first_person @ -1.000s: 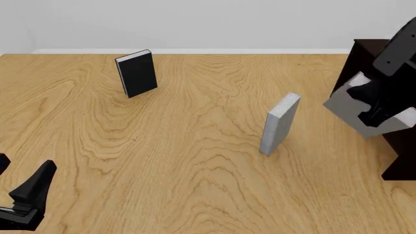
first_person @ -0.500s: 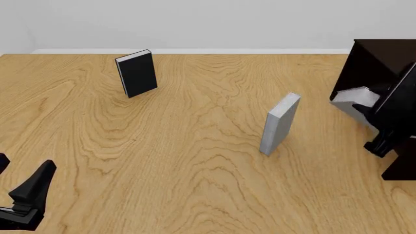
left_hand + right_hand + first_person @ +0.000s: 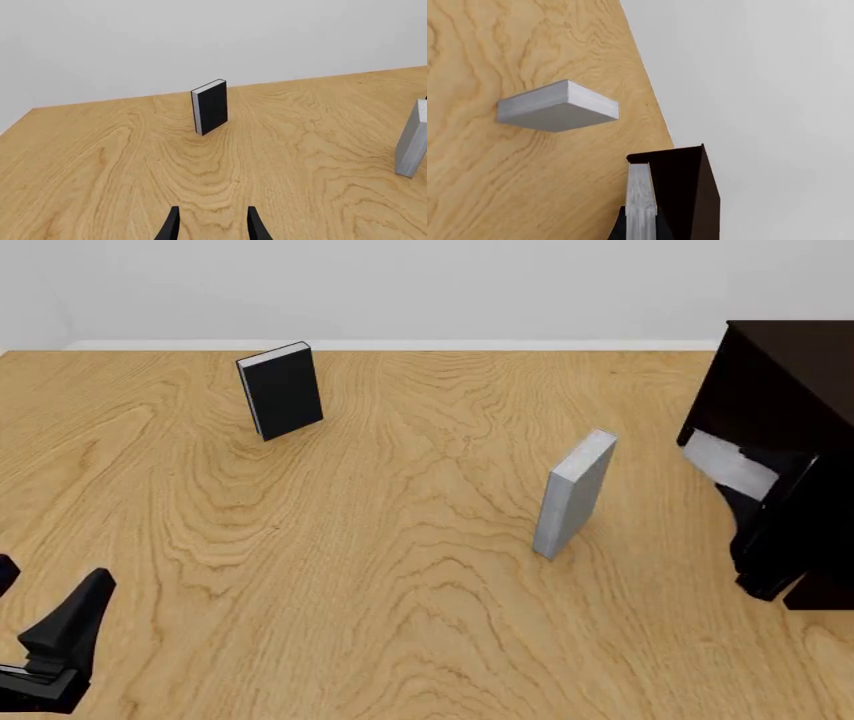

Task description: Pick up the book on the right and place it on the cabinet shelf.

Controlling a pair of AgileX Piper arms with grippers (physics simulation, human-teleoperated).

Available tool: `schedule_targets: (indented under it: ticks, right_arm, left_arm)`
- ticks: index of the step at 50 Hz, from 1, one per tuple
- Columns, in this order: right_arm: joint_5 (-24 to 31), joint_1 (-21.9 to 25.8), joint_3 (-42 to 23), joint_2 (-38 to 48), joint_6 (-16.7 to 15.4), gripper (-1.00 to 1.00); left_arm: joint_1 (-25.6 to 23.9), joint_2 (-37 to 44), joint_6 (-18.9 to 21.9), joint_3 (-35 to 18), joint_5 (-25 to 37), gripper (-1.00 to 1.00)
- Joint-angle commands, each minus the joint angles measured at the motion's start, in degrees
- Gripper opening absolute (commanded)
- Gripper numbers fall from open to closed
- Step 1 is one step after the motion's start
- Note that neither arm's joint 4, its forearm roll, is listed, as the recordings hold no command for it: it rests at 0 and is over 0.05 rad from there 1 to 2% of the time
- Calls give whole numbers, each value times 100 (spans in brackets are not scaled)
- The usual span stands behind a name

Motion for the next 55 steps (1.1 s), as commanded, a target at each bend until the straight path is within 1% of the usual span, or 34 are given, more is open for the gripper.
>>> schedule_targets:
  ticks: [1,2,8,13,18,21,25,27,36,39,41,42,44,45,47,49,51,52,54,55]
  right_arm:
    - [-1120,6,455,174,-512,-100]
    - [-1240,20,486,200,-575,-100]
    - [-1568,22,506,396,-609,-100]
    - [-2044,-15,632,613,-753,-100]
    - [-2297,-46,583,857,-779,-100]
    - [-2501,-79,609,1029,-892,-100]
    - [-2725,-71,605,1254,-927,-100]
    - [-2788,-49,574,1346,-885,-100]
    - [-3279,-10,528,1917,-905,-100]
    - [-3542,11,548,2152,-938,-100]
    - [-3856,48,598,2363,-1014,-100]
    - [-3900,51,592,2416,-1002,-100]
    - [-4213,50,685,2684,-1134,-100]
    - [-4275,29,686,2732,-1130,-100]
    - [-4703,-29,801,3011,-1415,-100]
    - [-4660,-71,773,2961,-1366,-100]
    - [-4849,-101,839,3112,-1478,-100]
    - [-4856,-107,844,3125,-1450,-100]
    - [-5244,-166,944,3408,-1653,-100]
    - [-5254,-184,942,3443,-1632,-100]
  left_arm:
    - [3,1,-5,0,14,100]
    - [-3,1,-9,0,20,100]
    - [-24,-3,-15,0,28,100]
    - [-3,-6,1,0,23,100]
    - [-25,-5,-13,1,29,100]
    - [-36,-8,0,1,38,100]
    - [3,-10,8,1,32,100]
    - [9,-12,9,1,33,100]
    - [-18,-16,11,1,51,100]
    - [-5,-17,9,1,54,100]
    - [-10,-17,17,1,47,100]
    - [-4,-17,4,1,44,100]
    - [-18,-18,16,1,45,100]
    - [-13,-18,10,1,48,100]
    - [-14,-18,11,1,47,100]
    - [-2,-18,16,1,46,100]
    - [-12,-20,25,1,54,100]
    - [-8,-20,24,1,52,100]
    - [-14,-19,20,1,53,100]
    - [-17,-18,19,1,47,100]
